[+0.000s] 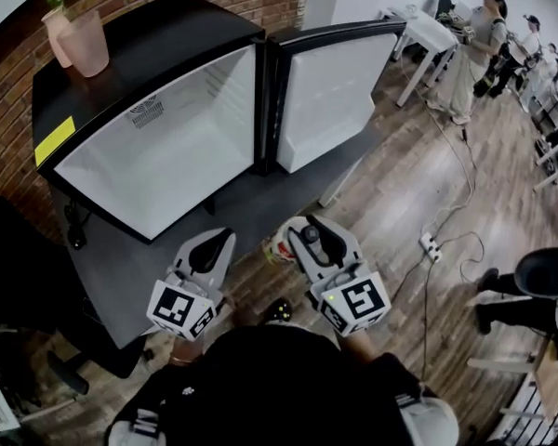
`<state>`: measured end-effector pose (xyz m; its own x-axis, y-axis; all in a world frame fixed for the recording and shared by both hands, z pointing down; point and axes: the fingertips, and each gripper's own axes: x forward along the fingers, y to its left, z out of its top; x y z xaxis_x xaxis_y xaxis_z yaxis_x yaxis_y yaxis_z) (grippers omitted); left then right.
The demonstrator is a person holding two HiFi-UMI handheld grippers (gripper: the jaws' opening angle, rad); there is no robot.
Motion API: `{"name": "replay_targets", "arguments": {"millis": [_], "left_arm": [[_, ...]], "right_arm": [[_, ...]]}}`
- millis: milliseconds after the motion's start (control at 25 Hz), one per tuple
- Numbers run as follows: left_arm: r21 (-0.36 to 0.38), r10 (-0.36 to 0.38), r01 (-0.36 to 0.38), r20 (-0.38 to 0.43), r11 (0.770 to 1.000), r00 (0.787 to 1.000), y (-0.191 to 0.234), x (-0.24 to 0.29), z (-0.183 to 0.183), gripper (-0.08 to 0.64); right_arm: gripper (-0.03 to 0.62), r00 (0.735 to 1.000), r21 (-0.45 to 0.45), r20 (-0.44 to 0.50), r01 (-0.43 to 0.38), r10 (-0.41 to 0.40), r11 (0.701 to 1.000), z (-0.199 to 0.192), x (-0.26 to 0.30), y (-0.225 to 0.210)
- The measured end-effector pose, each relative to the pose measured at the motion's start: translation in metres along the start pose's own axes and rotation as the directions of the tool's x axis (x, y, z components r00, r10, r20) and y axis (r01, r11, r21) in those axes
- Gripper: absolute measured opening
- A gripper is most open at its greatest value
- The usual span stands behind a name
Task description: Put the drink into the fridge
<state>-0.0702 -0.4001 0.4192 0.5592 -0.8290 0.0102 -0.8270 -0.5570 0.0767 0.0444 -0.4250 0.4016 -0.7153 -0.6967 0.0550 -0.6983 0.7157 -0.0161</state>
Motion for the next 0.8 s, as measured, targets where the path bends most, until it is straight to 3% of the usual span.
{"name": "replay_targets", "arguments": {"millis": [360, 800], "left_arm": [[-0.009, 0.207, -0.207, 0.008, 0.978, 0.978, 0.027, 0.004, 0.005, -0.002], [-0.014, 0.457, -0.457, -0.013, 0.889, 0.889, 0.053, -0.025, -0.005, -0.002]], "right_arm": [[0.144, 0.98, 0.017, -0.029, -0.199, 0.199, 0.98, -0.002, 0.048, -0.012], [0.144, 0.912, -0.009, -0.029, -0.409, 0.409, 0.912, -0.007, 0.107, -0.004]]}}
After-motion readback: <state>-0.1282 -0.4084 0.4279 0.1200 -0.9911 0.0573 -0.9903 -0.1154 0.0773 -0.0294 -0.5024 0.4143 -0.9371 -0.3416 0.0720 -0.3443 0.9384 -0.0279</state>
